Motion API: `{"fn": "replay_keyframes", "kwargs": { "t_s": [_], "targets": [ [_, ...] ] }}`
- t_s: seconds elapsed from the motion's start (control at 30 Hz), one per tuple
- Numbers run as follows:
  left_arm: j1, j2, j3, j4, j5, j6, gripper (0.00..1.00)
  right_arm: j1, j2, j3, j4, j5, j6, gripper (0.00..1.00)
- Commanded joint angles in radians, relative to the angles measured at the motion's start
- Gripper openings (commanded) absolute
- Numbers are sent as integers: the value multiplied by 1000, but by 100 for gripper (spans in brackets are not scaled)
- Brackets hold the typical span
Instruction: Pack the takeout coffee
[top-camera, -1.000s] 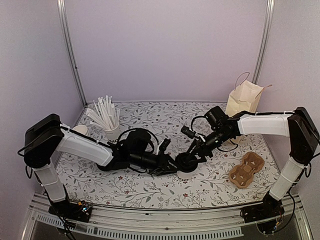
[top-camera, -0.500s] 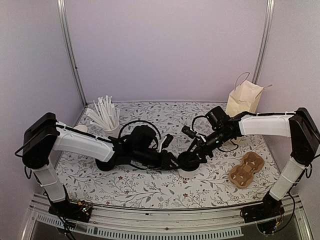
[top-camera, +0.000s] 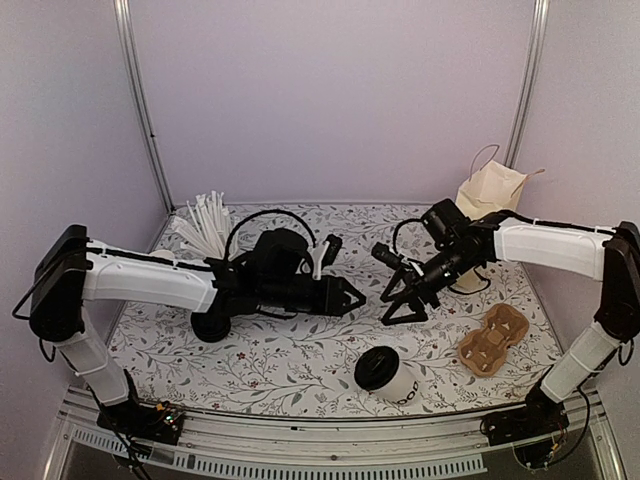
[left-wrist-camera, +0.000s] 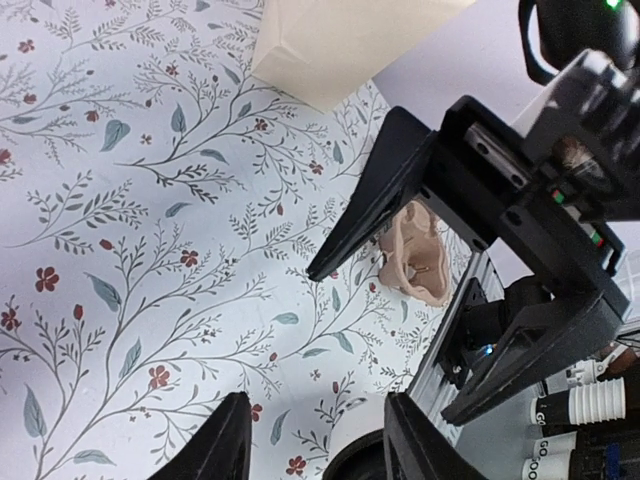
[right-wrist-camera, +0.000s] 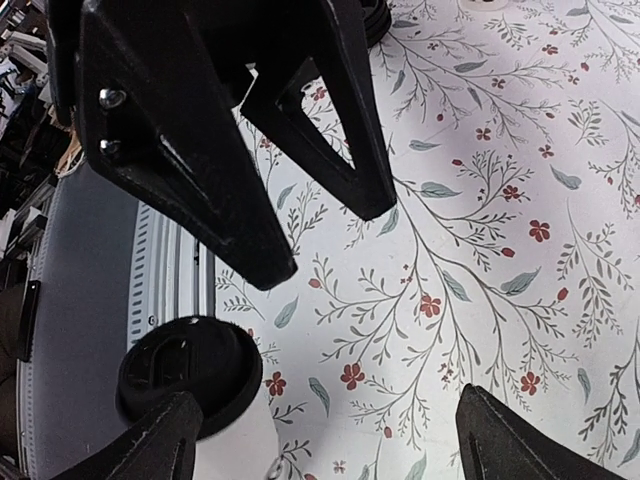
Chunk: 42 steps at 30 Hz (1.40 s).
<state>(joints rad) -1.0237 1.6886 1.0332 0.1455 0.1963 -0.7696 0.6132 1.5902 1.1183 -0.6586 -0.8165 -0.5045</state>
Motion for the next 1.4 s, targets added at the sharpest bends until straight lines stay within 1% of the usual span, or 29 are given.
{"fn": "replay_keyframes", "kwargs": {
  "t_s": [0.0, 0.07, 0.2, 0.3, 0.33, 0.4, 0.47, 0.5, 0.57, 0.6, 0.67, 0.7, 0.73, 0.77, 0.8, 0.83, 0.9, 0.97, 1.03, 1.1, 1.27, 1.37],
  "targets": [
    [-30, -7, 21, 17, -2, 33, 48, -18, -32, -4, -20, 23, -21, 92],
    [-48, -14, 11, 4, -11, 61, 49, -18, -47, -33, -11, 37, -26, 92],
    [-97, -86, -48, -70, -109, 156, 53, -5, -111, -108, 9, 97, -67, 92],
    [-124, -166, -116, -157, -99, 198, 57, 51, -170, -156, 10, 165, -103, 93],
    [-154, -202, -132, -211, -111, 221, 58, 73, -181, -165, 1, 186, -115, 93],
    [-250, -277, -134, -337, -220, 247, 60, 103, -199, -181, -2, 209, -124, 93],
    [-341, -348, -123, -481, -359, 185, 63, 111, -208, -193, 3, 209, -122, 93],
    [-383, -375, -121, -550, -411, 117, 63, 110, -210, -197, 8, 207, -118, 93],
    [-463, -411, -122, -676, -513, -72, 64, 112, -207, -202, 23, 199, -111, 93],
    [-506, -421, -126, -738, -547, -218, 65, 114, -203, -202, 29, 195, -107, 93],
    [-610, -414, -150, -760, -568, -376, 65, 119, -189, -192, 36, 185, -101, 93],
    [-697, -392, -158, -764, -571, -424, 65, 123, -180, -186, 36, 183, -100, 93],
    [-768, -356, -156, -781, -580, -453, 80, 128, -169, -179, 34, 181, -99, 93],
    [-845, -306, -139, -805, -601, -457, 97, 133, -164, -172, 30, 178, -98, 93],
    [-906, -252, -120, -833, -624, -440, 100, 138, -156, -167, 29, 179, -100, 93],
    [-937, -180, -85, -895, -630, -426, 100, 143, -151, -164, 30, 178, -102, 93],
    [-953, -44, 16, -1044, -665, -384, 100, 149, -140, -159, 37, 176, -104, 93],
    [-964, 62, 101, -1152, -749, -345, 100, 156, -129, -154, 42, 170, -101, 93],
    [-964, 141, 147, -1233, -802, -347, 100, 162, -123, -152, 40, 168, -96, 93],
    [-963, 185, 157, -1292, -842, -374, 100, 166, -127, -155, 35, 171, -92, 93],
    [-922, 150, 78, -1289, -888, -394, 100, 166, -144, -169, 35, 196, -95, 93],
    [-868, 121, 62, -1224, -926, -304, 100, 166, -141, -169, 43, 205, -89, 93]
  ]
}}
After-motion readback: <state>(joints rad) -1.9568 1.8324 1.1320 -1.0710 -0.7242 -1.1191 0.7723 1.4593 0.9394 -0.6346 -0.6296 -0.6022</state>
